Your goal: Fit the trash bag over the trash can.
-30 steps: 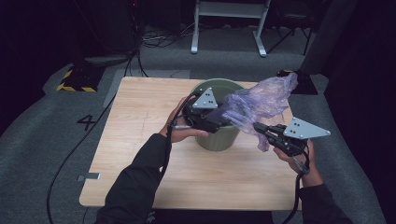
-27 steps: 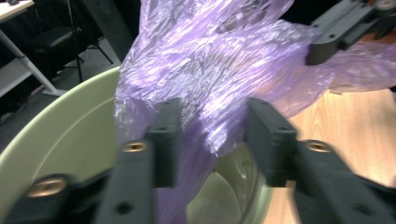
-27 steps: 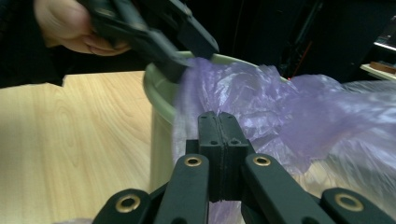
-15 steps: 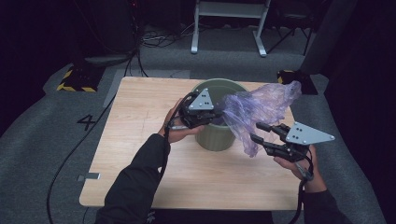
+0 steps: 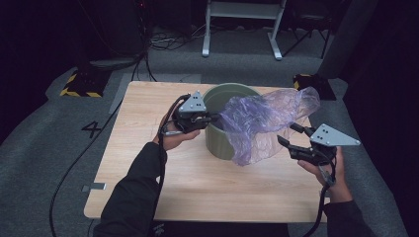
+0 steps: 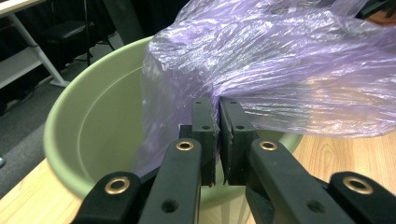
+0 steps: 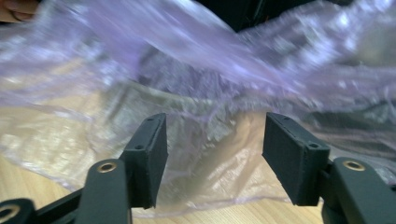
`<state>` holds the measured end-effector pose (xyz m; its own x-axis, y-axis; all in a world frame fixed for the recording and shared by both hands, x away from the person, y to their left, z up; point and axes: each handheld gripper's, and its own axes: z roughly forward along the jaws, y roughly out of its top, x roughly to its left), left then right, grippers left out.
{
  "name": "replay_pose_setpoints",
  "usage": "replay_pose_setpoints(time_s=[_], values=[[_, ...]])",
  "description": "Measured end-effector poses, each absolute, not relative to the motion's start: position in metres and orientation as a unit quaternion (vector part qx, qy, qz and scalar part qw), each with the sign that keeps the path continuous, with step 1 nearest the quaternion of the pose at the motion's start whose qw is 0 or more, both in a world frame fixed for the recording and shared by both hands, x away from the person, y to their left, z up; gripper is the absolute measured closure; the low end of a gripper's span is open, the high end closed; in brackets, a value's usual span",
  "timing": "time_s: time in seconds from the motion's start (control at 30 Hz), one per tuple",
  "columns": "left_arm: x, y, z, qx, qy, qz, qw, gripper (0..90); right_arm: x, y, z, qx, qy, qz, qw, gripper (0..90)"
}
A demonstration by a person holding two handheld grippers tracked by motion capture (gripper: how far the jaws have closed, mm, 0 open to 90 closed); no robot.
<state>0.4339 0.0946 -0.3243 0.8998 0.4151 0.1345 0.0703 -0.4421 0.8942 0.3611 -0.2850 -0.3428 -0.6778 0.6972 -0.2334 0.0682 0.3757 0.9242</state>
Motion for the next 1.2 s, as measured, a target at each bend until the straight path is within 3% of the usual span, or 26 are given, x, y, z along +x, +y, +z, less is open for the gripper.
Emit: replay_pose_setpoints(time_s=[0.03, 0.07, 0.13, 0.2, 0.23, 0.37, 0.47, 0.57, 1.0, 1.2], values=[[0.433, 0.097, -0.325, 0.831, 0.147, 0.172, 0.509, 83.3, 0.362, -0.285, -0.344, 0.249, 0.768, 0.501, 0.313, 39.7], [0.433, 0.099, -0.325, 0.830, 0.150, 0.175, 0.509, 73.5, 0.366, -0.282, -0.345, 0.246, 0.770, 0.499, 0.312, 40.2], [0.431, 0.103, -0.326, 0.828, 0.151, 0.175, 0.511, 71.4, 0.367, -0.281, -0.346, 0.248, 0.769, 0.498, 0.315, 40.7], [0.428, 0.106, -0.326, 0.826, 0.151, 0.175, 0.515, 60.6, 0.371, -0.277, -0.347, 0.247, 0.770, 0.499, 0.310, 41.6], [0.426, 0.108, -0.325, 0.825, 0.153, 0.175, 0.516, 60.6, 0.372, -0.276, -0.347, 0.246, 0.771, 0.500, 0.310, 41.6], [0.415, 0.109, -0.320, 0.817, 0.166, 0.177, 0.523, 33.0, 0.375, -0.272, -0.348, 0.245, 0.772, 0.501, 0.305, 41.4], [0.404, 0.105, -0.314, 0.815, 0.161, 0.177, 0.528, 21.6, 0.376, -0.269, -0.348, 0.246, 0.773, 0.498, 0.307, 41.4], [0.391, 0.095, -0.307, 0.815, 0.145, 0.173, 0.533, 16.6, 0.377, -0.267, -0.347, 0.246, 0.773, 0.497, 0.308, 41.3], [0.358, 0.016, -0.306, 0.832, 0.085, 0.158, 0.525, 16.1, 0.380, -0.263, -0.348, 0.249, 0.773, 0.492, 0.312, 40.1], [0.363, -0.014, -0.317, 0.850, 0.103, 0.161, 0.490, 22.7, 0.377, -0.263, -0.348, 0.248, 0.768, 0.500, 0.313, 41.9]])
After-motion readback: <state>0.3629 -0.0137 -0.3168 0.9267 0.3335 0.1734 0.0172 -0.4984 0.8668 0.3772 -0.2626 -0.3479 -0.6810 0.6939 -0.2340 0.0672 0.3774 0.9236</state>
